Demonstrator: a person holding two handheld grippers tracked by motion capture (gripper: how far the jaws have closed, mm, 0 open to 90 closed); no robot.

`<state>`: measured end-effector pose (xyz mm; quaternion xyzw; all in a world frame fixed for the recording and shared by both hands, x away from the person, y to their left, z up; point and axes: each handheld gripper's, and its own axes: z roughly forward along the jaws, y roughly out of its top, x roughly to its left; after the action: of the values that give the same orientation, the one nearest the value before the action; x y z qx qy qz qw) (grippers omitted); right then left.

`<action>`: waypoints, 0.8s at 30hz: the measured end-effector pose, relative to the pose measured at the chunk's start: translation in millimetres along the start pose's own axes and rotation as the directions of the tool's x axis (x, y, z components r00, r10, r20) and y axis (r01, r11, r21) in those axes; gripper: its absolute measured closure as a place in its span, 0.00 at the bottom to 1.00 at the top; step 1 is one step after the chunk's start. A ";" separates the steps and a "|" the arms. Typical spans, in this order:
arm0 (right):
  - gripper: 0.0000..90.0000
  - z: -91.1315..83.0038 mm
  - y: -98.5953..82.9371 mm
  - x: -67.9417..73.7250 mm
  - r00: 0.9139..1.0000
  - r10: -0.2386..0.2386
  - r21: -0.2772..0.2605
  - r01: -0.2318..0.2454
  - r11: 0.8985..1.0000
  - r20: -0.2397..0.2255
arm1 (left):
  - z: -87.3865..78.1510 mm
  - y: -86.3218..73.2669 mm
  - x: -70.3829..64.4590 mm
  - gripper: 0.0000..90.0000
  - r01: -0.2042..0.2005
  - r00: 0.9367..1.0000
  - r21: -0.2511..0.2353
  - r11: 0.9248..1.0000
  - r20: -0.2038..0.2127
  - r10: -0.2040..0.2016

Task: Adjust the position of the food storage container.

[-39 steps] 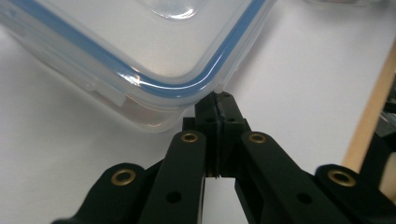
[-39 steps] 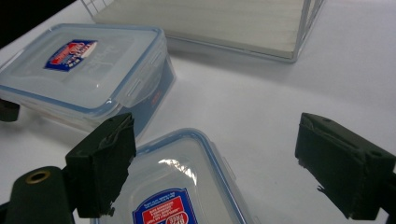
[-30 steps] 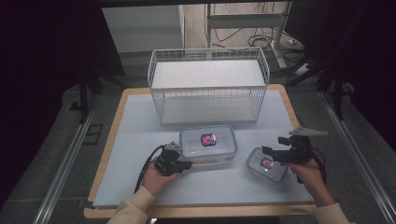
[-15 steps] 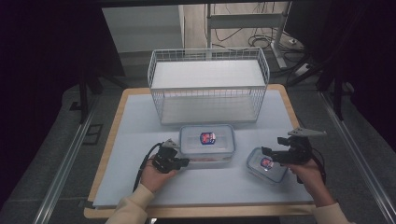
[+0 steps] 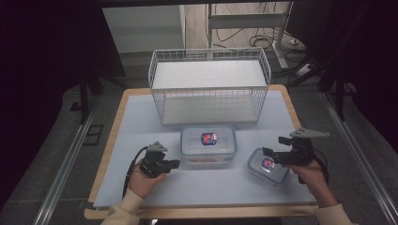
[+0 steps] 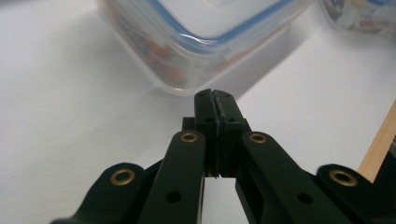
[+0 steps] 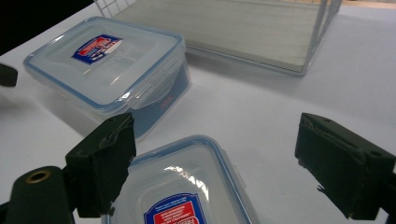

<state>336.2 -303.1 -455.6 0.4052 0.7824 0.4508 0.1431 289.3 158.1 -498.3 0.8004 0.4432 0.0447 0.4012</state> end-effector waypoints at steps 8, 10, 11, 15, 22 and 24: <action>0.16 1.0 0.2 3.0 1.000 -0.019 0.011 0.020 1.000 -0.019 | -13.0 1.8 5.8 0.62 0.062 0.995 -0.078 0.995 -0.074 -0.067; 0.16 0.7 0.2 2.6 1.000 -0.017 0.009 0.017 1.000 -0.016 | -16.5 3.2 6.8 0.53 0.074 0.993 -0.092 0.993 -0.082 -0.082; 0.16 0.7 0.3 2.8 1.000 -0.016 0.004 0.016 1.000 -0.027 | -18.2 4.2 7.7 0.44 0.078 0.993 -0.094 0.993 -0.085 -0.086; 0.16 2.0 1.0 4.8 0.999 -0.009 0.011 0.010 1.000 -0.038 | -24.3 5.5 11.0 0.36 0.100 0.990 -0.116 0.988 -0.084 -0.110; 0.16 5.3 1.5 5.6 0.998 0.024 0.042 -0.022 0.999 -0.050 | -28.6 5.8 16.6 0.29 0.131 0.988 -0.130 0.983 -0.070 -0.140; 0.16 5.6 1.8 5.7 0.998 0.032 0.048 -0.030 0.998 -0.050 | -28.6 6.5 17.8 0.28 0.135 0.987 -0.133 0.982 -0.069 -0.145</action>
<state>336.8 -294.9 -456.4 0.4090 0.7897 0.4447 0.1066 292.1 186.8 -479.7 0.7373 0.5101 0.0761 0.4363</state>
